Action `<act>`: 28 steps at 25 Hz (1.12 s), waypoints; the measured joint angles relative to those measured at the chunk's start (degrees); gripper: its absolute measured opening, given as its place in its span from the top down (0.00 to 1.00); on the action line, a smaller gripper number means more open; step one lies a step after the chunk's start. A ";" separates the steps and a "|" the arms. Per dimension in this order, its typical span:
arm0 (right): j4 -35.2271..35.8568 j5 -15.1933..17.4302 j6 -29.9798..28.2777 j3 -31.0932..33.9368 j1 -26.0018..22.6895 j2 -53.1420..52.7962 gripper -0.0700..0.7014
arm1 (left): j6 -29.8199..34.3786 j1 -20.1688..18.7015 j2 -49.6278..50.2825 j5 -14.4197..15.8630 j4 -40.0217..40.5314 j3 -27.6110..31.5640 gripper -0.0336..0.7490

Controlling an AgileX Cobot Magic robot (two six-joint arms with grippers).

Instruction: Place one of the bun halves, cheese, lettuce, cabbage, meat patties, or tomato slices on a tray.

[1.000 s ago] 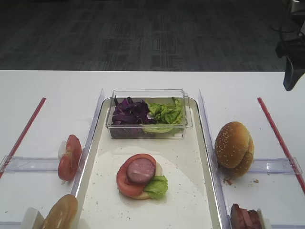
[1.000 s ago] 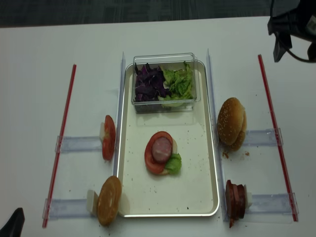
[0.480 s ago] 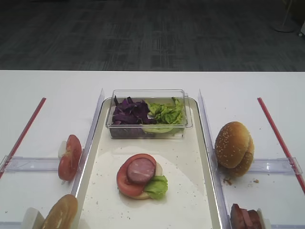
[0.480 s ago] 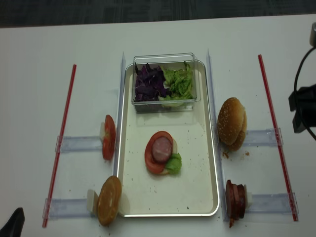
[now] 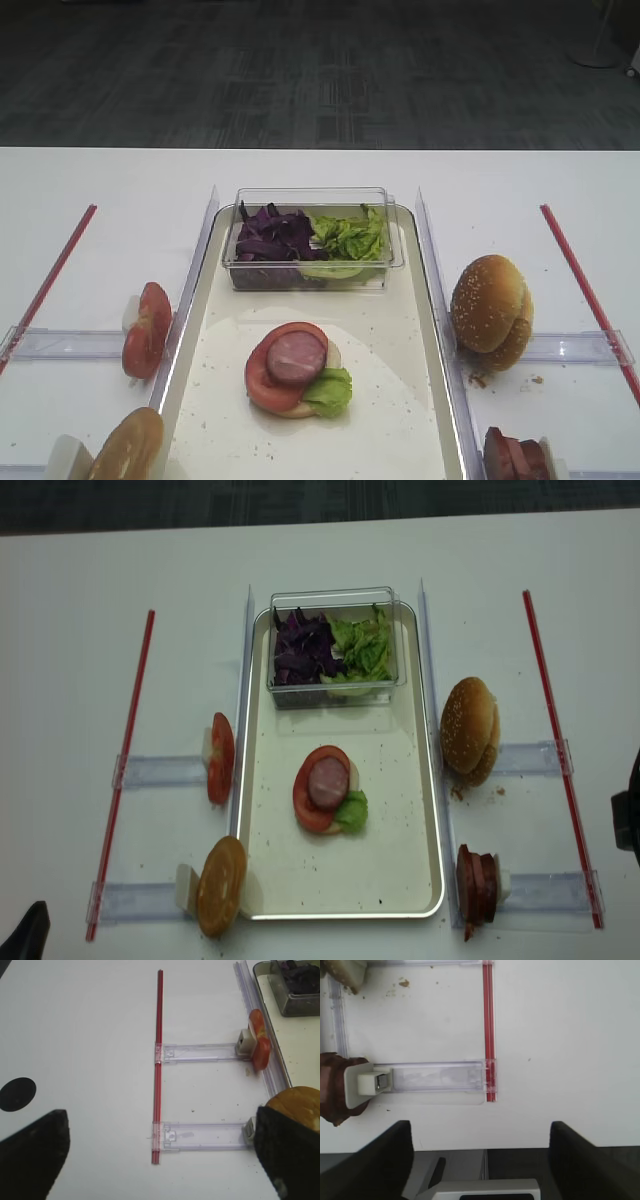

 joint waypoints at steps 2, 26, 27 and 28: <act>0.10 -0.90 0.00 2.36 0.00 -2.76 0.16 | 0.00 0.00 0.00 0.00 0.00 0.00 0.08; -2.29 -6.21 0.00 11.14 0.00 -37.21 0.19 | 0.00 0.00 0.00 0.00 0.00 0.00 0.08; -2.38 -6.12 0.00 11.14 0.00 -38.54 0.19 | 0.00 0.00 0.00 0.00 0.00 0.00 0.08; -2.43 -6.08 0.00 11.14 0.00 -39.94 0.19 | 0.00 0.00 0.00 0.00 0.00 0.00 0.08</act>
